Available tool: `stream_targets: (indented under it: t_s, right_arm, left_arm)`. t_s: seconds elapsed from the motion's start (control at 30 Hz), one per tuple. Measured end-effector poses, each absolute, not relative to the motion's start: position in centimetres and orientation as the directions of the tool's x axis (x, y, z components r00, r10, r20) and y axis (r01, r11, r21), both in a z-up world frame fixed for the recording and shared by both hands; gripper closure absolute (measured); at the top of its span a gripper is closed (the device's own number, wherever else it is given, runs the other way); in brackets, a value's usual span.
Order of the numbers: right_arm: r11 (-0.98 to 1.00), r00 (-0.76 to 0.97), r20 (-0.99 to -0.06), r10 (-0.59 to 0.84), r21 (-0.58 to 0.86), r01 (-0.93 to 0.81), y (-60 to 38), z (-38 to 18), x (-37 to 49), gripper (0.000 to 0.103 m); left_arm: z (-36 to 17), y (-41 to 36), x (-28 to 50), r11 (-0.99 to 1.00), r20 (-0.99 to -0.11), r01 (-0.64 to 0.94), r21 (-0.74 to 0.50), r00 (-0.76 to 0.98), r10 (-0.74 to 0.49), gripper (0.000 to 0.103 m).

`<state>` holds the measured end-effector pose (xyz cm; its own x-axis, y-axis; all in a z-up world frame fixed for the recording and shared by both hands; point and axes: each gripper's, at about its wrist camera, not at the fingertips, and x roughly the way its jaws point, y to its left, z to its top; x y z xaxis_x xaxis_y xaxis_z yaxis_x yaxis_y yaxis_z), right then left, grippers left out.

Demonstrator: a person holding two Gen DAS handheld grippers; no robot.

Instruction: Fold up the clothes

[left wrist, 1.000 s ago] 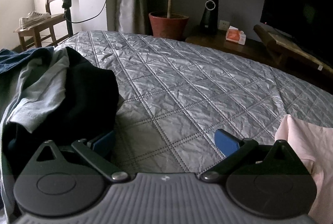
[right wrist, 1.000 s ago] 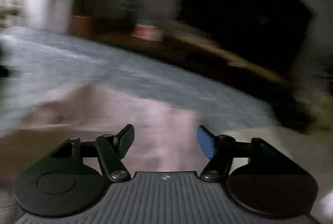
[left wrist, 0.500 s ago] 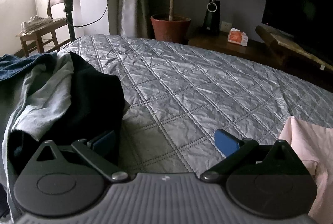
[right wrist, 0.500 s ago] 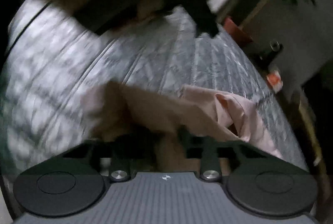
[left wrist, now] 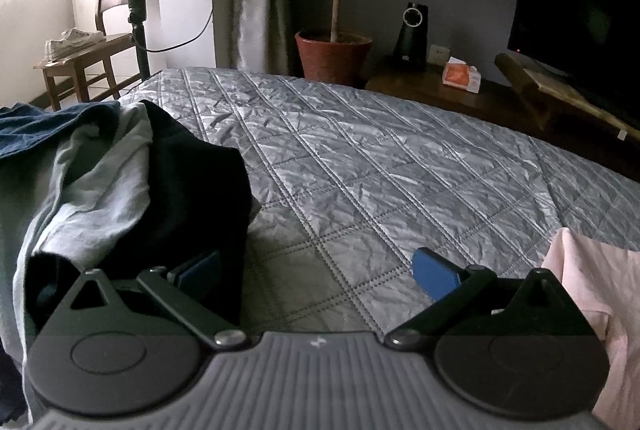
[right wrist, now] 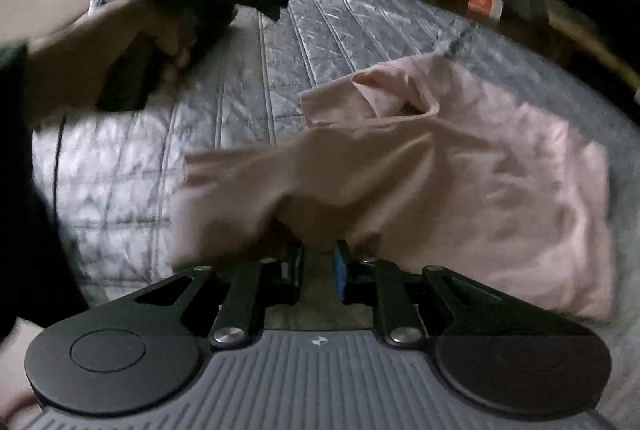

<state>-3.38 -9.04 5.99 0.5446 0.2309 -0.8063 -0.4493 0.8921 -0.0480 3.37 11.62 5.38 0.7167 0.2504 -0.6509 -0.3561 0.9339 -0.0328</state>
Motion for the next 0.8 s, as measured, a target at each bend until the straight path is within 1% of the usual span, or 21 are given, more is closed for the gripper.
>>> stream_targets:
  t_s: [0.03,0.07,0.1,0.17,0.2,0.27,0.33,0.37,0.4,0.47,0.53,0.57,0.6,0.67,0.8]
  right_arm:
    - [0.886,0.572,-0.786,0.234,-0.069,-0.458,-8.6,6.6,-3.8,0.077]
    - [0.874,0.589,-0.764,0.262,-0.070,-0.480,-7.8,7.3,-4.0,0.069]
    - [0.855,0.593,-0.747,0.301,-0.065,-0.515,-6.7,7.7,-3.9,0.045]
    - [0.796,0.577,-0.726,0.374,-0.067,-0.601,-3.9,7.9,-4.0,0.016]
    - [0.763,0.558,-0.720,0.412,-0.061,-0.643,-2.5,7.8,-4.0,0.018]
    - [0.719,0.536,-0.719,0.442,-0.072,-0.691,-0.1,7.0,-3.8,0.019]
    - [0.710,0.507,-0.760,0.407,-0.085,-0.699,1.6,5.0,-2.9,0.032]
    - [0.724,0.480,-0.785,0.392,-0.060,-0.687,1.9,3.8,-2.1,0.045]
    - [0.737,0.455,-0.807,0.377,-0.036,-0.675,2.1,2.7,-1.4,0.053]
    - [0.766,0.456,-0.810,0.370,-0.012,-0.643,2.2,1.8,-0.7,0.055]
    - [0.790,0.470,-0.799,0.376,0.011,-0.614,2.3,1.3,0.0,0.066]
    - [0.802,0.465,-0.796,0.388,0.044,-0.595,2.6,1.3,0.7,0.082]
    - [0.802,0.445,-0.785,0.430,0.106,-0.588,2.7,1.4,1.3,0.085]
    - [0.768,0.402,-0.748,0.528,0.219,-0.602,3.8,1.5,1.5,0.085]
    - [0.725,0.373,-0.733,0.568,0.232,-0.648,4.9,1.7,1.3,0.083]
  left_arm:
    - [5.4,11.6,3.4,0.933,-0.650,-0.358,-0.030,0.716,0.254,0.002]
    - [5.4,11.6,3.4,0.933,-0.650,-0.358,-0.027,0.716,0.256,0.002]
    - [5.4,11.6,3.3,0.934,-0.649,-0.357,-0.023,0.716,0.258,0.002]
    - [5.5,11.5,3.3,0.935,-0.645,-0.354,-0.012,0.718,0.264,0.002]
    - [5.6,11.5,3.3,0.935,-0.643,-0.354,-0.008,0.718,0.266,0.002]
    - [5.6,11.6,3.2,0.935,-0.643,-0.356,-0.009,0.718,0.267,0.002]
    - [5.6,11.8,3.2,0.934,-0.644,-0.358,-0.012,0.717,0.267,0.002]
    - [5.6,11.9,3.2,0.933,-0.644,-0.359,-0.013,0.717,0.267,0.002]
    - [5.7,12.0,3.2,0.933,-0.644,-0.360,-0.015,0.717,0.266,0.002]
    - [5.7,12.2,3.1,0.932,-0.643,-0.361,-0.019,0.719,0.265,0.002]
    - [5.8,12.3,3.2,0.931,-0.642,-0.364,-0.022,0.719,0.266,0.002]
    - [5.8,12.3,3.2,0.930,-0.643,-0.366,-0.024,0.719,0.266,0.002]
    - [5.8,12.3,3.2,0.930,-0.643,-0.366,-0.024,0.719,0.266,0.002]
    - [5.8,12.2,3.2,0.932,-0.643,-0.362,-0.018,0.718,0.266,0.002]
    - [5.8,12.7,3.2,0.928,-0.642,-0.371,-0.026,0.718,0.269,0.002]
